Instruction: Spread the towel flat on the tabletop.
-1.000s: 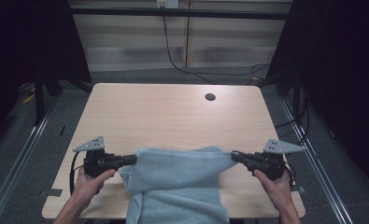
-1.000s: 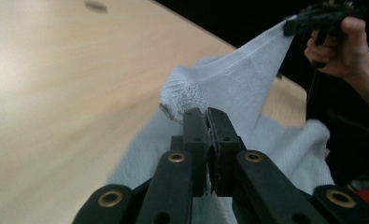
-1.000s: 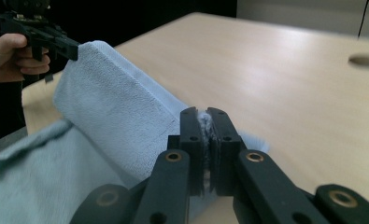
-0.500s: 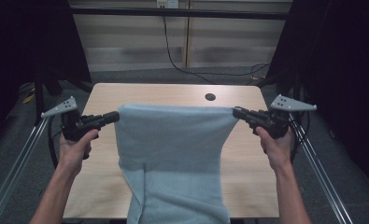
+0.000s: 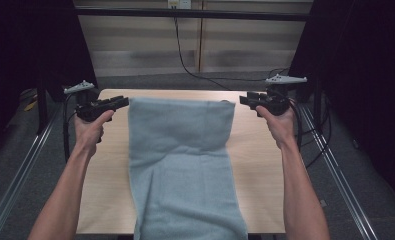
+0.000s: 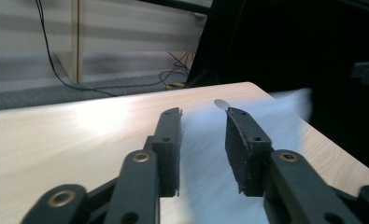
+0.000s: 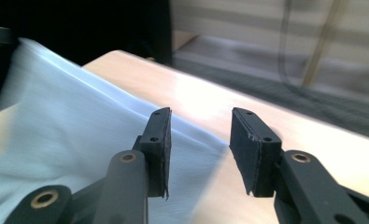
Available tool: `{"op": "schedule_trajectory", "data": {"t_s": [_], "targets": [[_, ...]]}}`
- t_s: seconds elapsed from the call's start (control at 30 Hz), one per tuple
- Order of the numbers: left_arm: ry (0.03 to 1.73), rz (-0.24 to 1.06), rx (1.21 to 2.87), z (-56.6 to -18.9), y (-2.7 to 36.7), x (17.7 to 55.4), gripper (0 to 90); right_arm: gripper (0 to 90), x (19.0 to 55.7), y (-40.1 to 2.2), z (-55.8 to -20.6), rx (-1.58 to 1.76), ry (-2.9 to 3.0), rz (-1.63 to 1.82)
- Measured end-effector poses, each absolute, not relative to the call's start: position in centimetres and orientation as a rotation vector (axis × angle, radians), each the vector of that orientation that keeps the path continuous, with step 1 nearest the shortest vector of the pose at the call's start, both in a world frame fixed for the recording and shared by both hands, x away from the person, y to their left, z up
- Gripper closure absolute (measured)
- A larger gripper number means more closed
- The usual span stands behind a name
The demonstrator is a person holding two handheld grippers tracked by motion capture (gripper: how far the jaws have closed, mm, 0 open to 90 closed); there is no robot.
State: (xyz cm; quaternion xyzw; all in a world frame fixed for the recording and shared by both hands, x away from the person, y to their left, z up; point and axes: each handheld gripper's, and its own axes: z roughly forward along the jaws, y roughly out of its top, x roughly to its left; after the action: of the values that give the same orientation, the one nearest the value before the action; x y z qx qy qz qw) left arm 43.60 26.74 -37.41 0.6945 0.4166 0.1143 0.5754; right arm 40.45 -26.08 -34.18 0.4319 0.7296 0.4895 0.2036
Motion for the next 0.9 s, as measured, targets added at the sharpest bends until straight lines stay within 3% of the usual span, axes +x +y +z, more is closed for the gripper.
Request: {"op": "schedule_trajectory", "data": {"t_s": [0.07, 0.37, 0.6, 0.9], "targets": [[1.000, 0.268, 1.667, -38.7, 26.9, 43.4, 61.4, 56.9, 39.9, -26.2, -35.2, 1.206, 2.038, 1.388], [1.003, 0.196, 1.730, -43.4, 26.9, 40.4, 61.4, 56.5, 35.7, -24.9, -41.0, 1.186, 2.176, 1.434], [0.992, 0.159, 1.767, -45.6, 27.0, 38.4, 65.8, 60.3, 34.2, -24.1, -44.6, 1.189, 2.255, 1.443], [0.926, 0.058, 1.894, -48.6, 25.5, 36.4, 71.1, 55.0, 33.6, -21.2, -49.1, 1.178, 2.420, 1.429]]}}
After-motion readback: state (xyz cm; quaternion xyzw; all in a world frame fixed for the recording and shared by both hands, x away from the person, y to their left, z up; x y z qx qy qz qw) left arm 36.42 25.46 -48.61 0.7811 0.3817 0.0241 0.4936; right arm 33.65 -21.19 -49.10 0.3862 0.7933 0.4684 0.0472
